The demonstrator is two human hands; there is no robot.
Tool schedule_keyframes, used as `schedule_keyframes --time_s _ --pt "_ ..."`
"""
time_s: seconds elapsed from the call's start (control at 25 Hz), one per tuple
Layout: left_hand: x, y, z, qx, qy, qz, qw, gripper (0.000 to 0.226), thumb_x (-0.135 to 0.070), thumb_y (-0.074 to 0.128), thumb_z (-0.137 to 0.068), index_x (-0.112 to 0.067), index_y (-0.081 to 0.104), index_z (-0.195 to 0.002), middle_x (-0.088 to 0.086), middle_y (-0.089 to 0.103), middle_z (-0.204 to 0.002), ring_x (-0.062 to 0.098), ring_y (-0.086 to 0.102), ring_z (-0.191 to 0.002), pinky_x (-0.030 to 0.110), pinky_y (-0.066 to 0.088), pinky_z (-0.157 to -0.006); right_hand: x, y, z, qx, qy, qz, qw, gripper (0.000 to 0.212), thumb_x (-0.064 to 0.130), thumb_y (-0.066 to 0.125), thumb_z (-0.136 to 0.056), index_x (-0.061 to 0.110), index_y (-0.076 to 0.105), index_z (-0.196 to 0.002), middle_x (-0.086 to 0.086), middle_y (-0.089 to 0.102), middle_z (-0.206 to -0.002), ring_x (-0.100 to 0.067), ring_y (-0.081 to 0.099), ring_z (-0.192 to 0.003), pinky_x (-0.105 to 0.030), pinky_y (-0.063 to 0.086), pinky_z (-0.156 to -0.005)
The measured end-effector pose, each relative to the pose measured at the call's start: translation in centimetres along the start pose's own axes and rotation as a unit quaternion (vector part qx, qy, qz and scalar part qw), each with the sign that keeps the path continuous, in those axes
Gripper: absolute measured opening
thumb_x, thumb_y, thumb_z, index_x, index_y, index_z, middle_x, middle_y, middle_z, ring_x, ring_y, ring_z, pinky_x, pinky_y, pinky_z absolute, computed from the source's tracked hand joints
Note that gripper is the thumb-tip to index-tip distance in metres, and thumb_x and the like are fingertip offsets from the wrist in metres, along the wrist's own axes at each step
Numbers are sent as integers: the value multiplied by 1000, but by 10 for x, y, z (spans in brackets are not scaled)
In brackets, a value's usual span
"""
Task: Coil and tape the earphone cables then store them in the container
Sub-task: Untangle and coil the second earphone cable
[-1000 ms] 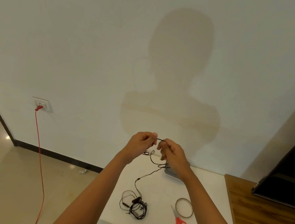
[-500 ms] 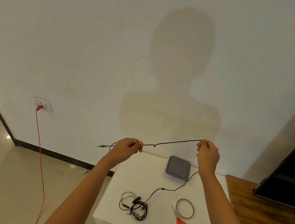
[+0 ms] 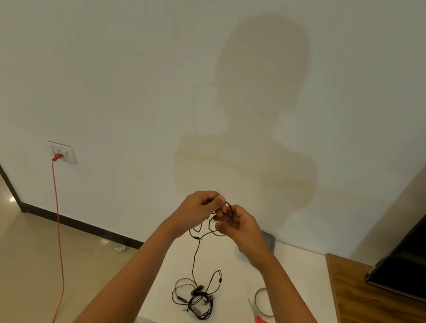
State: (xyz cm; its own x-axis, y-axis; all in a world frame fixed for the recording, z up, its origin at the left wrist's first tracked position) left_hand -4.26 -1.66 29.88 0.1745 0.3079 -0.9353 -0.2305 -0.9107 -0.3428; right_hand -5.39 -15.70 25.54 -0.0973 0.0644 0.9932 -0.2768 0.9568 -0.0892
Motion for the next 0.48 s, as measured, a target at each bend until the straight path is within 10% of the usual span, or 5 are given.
schedule_keyframes --time_s 0.48 --pt "5 -6 -1 -66 19 -80 994 30 -29 53 -96 -16 68 -74 -9 59 -64 2 47 -57 11 37 -59 17 6 3 -69 80 -153 982 25 12 42 -96 2 64 -106 -16 71 -101 -30 71 -88 -36 55 -88"
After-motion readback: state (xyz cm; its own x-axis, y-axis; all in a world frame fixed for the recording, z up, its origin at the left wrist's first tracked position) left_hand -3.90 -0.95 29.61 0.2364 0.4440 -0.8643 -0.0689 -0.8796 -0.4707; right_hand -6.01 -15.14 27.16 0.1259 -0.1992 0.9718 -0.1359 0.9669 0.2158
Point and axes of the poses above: each hand's wrist, its own z-axis away from the middle knuckle, its own y-axis out of the palm, x = y × z, the point moved 4 cm from there along -z, towards the middle knuckle
